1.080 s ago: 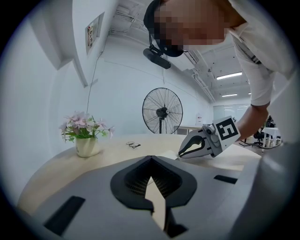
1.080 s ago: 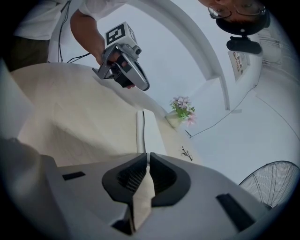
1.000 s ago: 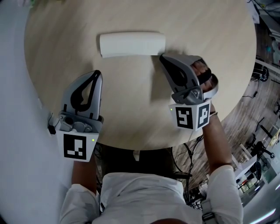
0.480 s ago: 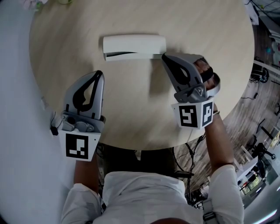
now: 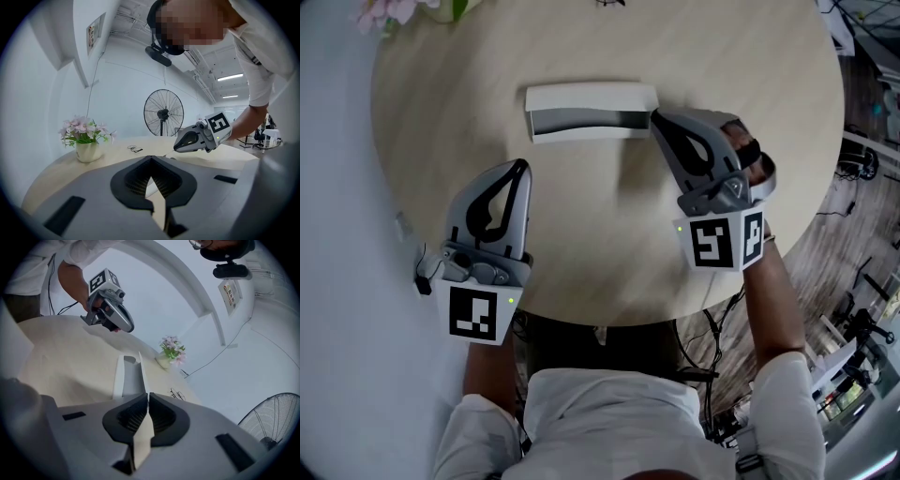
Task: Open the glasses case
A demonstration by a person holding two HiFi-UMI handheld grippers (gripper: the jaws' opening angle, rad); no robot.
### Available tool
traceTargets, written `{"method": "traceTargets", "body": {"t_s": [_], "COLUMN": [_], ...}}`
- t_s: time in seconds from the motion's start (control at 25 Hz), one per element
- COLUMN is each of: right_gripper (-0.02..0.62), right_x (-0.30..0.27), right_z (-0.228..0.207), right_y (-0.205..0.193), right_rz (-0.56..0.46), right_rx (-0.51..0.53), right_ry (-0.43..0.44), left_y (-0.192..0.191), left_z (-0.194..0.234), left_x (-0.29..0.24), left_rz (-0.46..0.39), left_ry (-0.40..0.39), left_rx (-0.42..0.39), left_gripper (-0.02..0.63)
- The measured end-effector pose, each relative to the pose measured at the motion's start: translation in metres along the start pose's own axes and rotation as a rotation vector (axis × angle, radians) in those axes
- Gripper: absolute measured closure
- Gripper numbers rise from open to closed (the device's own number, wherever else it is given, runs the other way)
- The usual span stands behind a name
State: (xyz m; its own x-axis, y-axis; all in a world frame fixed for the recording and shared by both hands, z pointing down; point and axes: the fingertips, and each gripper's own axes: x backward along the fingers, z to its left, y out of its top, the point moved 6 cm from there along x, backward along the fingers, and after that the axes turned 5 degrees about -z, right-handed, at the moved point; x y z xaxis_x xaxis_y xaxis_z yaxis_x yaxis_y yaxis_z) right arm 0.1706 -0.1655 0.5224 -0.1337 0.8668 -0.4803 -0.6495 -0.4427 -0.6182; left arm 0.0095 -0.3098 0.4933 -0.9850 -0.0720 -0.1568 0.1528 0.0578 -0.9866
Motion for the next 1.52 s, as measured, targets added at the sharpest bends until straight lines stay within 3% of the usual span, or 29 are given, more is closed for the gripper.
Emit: {"method": "traceTargets", "body": {"t_s": [1.0,1.52], "right_gripper": [0.566,0.565], "right_x": [-0.037,-0.011], "right_z": [-0.045,-0.058], "right_y": [-0.016,0.002], "right_rz": [0.006,-0.146], "right_rx": [-0.116,-0.259], "right_ry": [0.003,-0.062], "left_y": [-0.011,-0.003], "left_z": [-0.007,-0.027], "left_x": [-0.022,-0.014], "left_rz": [0.008,0.022], "left_ry": [-0.064,-0.093], "left_rx": [0.033,0.024], "left_gripper": [0.595,0.595]}}
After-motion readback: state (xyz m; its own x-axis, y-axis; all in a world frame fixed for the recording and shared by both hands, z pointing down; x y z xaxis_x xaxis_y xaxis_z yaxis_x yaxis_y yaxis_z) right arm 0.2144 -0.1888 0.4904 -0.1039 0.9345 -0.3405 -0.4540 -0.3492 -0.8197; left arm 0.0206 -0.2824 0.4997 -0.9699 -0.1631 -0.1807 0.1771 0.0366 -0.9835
